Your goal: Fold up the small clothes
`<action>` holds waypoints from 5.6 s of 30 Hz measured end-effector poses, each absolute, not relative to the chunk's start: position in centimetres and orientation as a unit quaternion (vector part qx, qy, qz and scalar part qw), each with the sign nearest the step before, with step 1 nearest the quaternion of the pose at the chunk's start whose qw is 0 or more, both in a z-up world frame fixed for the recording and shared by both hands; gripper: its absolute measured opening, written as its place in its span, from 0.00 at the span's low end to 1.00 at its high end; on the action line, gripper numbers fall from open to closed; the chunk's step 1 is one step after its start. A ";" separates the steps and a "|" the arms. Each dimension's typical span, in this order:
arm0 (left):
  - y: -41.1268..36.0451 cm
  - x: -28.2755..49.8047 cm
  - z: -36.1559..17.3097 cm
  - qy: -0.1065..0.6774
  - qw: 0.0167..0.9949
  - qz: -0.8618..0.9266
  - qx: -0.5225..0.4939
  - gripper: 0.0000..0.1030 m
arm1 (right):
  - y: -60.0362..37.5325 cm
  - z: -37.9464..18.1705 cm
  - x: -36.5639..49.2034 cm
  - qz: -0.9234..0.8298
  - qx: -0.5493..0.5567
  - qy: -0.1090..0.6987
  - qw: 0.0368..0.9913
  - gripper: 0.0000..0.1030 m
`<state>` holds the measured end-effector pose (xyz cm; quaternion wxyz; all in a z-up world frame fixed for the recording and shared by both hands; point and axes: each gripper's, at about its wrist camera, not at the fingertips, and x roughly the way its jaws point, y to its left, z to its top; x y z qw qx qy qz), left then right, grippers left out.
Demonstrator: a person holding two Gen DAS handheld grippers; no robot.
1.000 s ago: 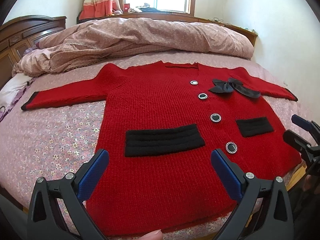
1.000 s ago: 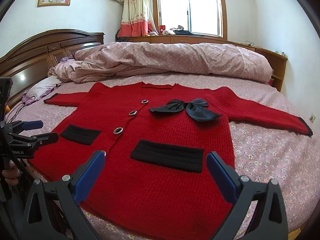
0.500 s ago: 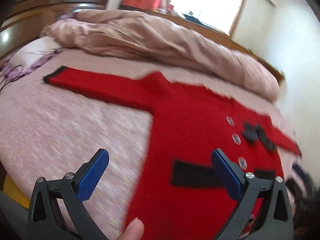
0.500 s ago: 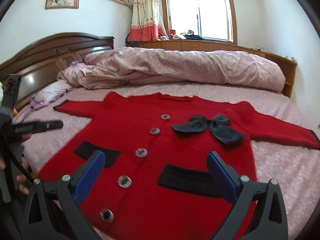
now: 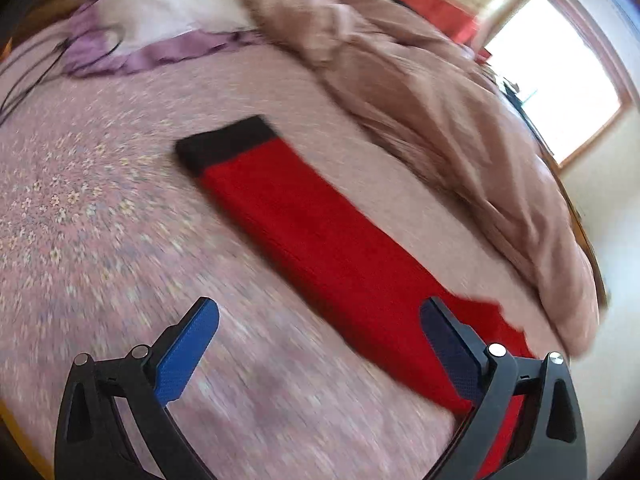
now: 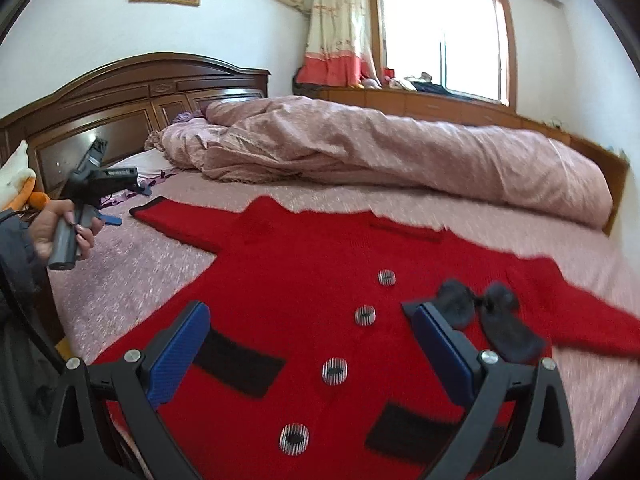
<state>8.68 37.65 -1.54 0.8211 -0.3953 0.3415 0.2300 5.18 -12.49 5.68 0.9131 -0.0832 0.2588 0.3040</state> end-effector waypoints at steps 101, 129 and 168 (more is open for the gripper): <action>-8.3 20.7 3.9 0.322 0.917 -0.224 -0.074 0.31 | -32.5 4.5 23.9 0.107 0.065 0.373 0.919 1.00; 10.7 18.2 -1.3 0.404 0.914 0.030 -0.029 0.20 | -24.7 -0.1 24.9 0.178 0.051 0.443 0.877 0.25; 7.1 17.8 -0.4 0.409 0.912 0.044 -0.001 0.11 | -35.3 0.9 23.3 0.080 0.036 0.427 0.900 0.34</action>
